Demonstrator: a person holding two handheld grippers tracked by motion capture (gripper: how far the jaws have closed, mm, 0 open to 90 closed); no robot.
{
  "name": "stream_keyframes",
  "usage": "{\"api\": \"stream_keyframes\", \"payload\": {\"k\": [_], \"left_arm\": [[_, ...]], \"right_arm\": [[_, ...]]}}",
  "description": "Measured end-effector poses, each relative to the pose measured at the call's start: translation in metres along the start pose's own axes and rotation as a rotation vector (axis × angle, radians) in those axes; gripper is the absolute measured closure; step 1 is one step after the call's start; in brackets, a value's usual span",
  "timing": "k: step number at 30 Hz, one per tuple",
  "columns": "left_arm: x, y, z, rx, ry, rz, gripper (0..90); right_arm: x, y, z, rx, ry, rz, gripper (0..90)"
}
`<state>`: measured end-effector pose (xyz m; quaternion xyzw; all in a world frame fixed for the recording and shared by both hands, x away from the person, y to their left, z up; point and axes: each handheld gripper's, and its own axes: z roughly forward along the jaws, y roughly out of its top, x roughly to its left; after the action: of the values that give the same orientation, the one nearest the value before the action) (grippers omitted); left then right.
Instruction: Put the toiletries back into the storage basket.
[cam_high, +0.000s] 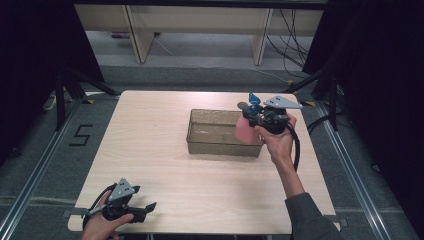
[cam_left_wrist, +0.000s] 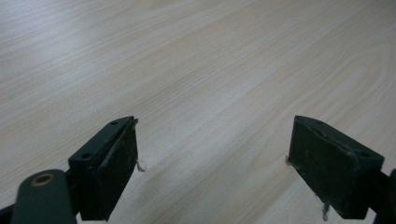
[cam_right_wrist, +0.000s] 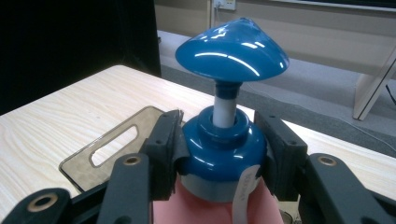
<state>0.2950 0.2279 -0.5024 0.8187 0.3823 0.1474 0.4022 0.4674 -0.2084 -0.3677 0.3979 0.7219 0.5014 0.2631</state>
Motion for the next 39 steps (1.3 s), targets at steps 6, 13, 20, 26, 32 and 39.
{"api": "stream_keyframes", "payload": {"k": [6, 13, 20, 26, 32, 39], "left_arm": [[0.000, 0.000, 0.000, 0.000, -0.001, 0.000, 15.1], [0.000, 0.000, 0.000, 0.001, -0.002, -0.001, 15.1], [0.000, 0.000, 0.000, 0.002, -0.003, -0.001, 15.1], [0.000, 0.000, 0.000, 0.002, -0.003, -0.001, 15.1], [0.000, 0.000, 0.000, 0.001, -0.002, 0.000, 15.2], [0.000, 0.000, 0.000, 0.002, -0.003, -0.001, 15.2]], "right_arm": [[-0.003, -0.002, 0.005, 0.000, 0.000, 0.003, 53.5], [-0.005, -0.008, 0.012, 0.005, -0.013, 0.010, 53.5], [-0.007, -0.013, 0.018, 0.017, -0.026, 0.018, 53.5], [-0.011, -0.018, 0.021, 0.015, -0.046, -0.012, 53.5], [-0.011, -0.026, 0.023, 0.033, -0.038, 0.036, 53.5], [-0.012, -0.033, 0.025, 0.032, -0.043, 0.030, 53.5]]}}
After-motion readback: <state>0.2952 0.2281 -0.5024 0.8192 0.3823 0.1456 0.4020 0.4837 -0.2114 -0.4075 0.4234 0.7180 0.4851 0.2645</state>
